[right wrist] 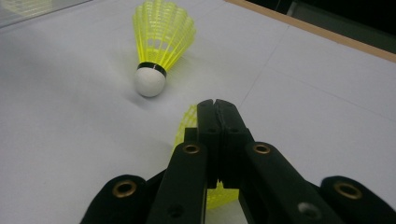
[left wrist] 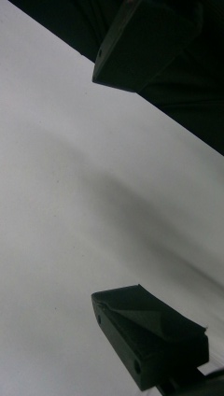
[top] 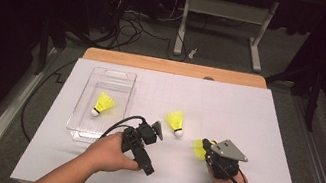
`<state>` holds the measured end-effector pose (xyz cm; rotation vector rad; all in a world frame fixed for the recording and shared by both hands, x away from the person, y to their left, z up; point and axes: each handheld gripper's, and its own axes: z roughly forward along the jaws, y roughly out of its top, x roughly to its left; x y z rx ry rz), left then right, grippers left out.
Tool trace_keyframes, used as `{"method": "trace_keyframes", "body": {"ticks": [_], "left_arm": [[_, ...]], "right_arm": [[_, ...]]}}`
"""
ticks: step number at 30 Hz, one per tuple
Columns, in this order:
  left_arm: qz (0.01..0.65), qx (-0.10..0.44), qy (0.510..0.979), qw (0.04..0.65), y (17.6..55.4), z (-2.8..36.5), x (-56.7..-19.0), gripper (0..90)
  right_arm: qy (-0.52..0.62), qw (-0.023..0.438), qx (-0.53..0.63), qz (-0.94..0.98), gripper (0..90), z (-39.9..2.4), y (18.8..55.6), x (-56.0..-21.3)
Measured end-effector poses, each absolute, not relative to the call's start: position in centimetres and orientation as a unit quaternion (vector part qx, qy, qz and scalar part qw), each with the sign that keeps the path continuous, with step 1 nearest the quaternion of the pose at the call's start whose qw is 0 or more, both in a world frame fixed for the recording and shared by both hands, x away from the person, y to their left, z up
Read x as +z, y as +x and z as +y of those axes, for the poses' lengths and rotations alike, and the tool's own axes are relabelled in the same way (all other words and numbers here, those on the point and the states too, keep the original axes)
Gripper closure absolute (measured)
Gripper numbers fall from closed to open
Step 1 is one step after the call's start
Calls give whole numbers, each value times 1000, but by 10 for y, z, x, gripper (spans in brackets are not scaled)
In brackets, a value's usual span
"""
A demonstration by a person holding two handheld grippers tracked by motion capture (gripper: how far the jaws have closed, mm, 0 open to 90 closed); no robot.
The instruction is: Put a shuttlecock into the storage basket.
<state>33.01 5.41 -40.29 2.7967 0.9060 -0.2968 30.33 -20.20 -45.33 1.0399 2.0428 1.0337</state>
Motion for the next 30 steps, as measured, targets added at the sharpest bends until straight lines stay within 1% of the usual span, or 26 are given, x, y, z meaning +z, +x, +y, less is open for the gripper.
{"method": "trace_keyframes", "body": {"ticks": [11, 20, 30], "left_arm": [[307, -100, 942, 93, 331, 54, -403, 19], [312, -99, 940, 97, 332, 56, -402, 26], [310, -97, 941, 96, 333, 55, -399, 27]], "right_arm": [[398, 327, 403, 757, 900, -214, 303, -445], [404, 326, 430, 739, 900, -228, 300, -437], [392, 323, 454, 732, 900, -227, 290, -431]]}}
